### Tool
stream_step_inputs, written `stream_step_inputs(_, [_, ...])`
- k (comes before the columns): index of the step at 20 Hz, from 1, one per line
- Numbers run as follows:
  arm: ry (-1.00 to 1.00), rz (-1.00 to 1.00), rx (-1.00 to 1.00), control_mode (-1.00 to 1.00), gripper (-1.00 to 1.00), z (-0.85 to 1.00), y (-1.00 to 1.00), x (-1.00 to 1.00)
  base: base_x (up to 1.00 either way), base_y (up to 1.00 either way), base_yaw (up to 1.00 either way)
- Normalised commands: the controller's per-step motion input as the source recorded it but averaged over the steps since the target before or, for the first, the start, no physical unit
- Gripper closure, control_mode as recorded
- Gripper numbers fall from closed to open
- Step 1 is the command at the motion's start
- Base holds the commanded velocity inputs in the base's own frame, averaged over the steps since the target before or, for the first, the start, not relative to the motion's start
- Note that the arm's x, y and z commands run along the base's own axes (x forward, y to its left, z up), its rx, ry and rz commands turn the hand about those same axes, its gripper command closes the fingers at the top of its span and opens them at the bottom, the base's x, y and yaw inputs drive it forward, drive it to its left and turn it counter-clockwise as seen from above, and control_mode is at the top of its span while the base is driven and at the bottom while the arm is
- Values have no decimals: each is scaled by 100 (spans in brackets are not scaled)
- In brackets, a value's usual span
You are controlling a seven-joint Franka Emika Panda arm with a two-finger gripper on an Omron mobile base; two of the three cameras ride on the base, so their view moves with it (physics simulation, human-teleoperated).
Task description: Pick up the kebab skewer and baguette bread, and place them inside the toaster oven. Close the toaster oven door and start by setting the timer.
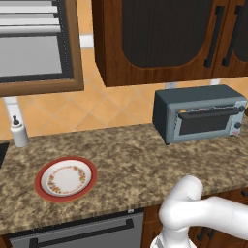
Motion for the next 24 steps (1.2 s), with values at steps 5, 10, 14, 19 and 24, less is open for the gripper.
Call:
stream_step_inputs(5, [0, 0, 0, -100, -100, -40, 0, 15, 0, 0, 0])
stream_step_inputs(10, [0, -1, 0, -100, -100, -31, 1, 41, 0, 0, 0])
stream_step_inputs(14, [0, -5, 0, -100, -100, -17, 10, 41, 0, 0, 0])
stream_step_inputs(19, [0, -8, 0, -100, -100, -13, 19, 19, 0, 0, 0])
stream_step_inputs(24, [0, -6, 0, -100, -100, -11, 8, 7, 0, 0, 0])
